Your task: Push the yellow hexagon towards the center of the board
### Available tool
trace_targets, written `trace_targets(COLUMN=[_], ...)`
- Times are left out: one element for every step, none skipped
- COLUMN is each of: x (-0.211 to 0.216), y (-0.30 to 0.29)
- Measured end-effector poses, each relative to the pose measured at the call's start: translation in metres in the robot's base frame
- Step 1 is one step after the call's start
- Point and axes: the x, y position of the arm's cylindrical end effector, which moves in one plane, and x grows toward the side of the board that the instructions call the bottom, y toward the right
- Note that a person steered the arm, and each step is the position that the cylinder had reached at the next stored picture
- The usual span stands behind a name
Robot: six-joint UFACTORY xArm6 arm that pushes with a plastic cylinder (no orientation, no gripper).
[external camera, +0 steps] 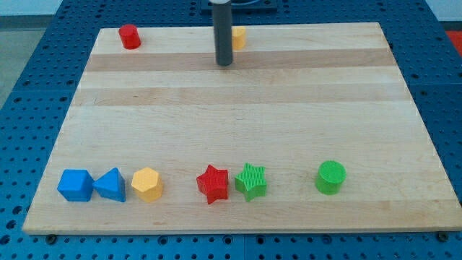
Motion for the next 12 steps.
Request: trace_targets(x=[0.031, 0.065, 0.105, 0.133, 0.158, 0.182, 0.188, 0.188, 0.188, 0.188, 0.206, 0.219], y=[-0.050, -0.060, -0.060, -0.061, -0.061, -0.061, -0.061, -0.061, -0.049, -0.045, -0.045, -0.045])
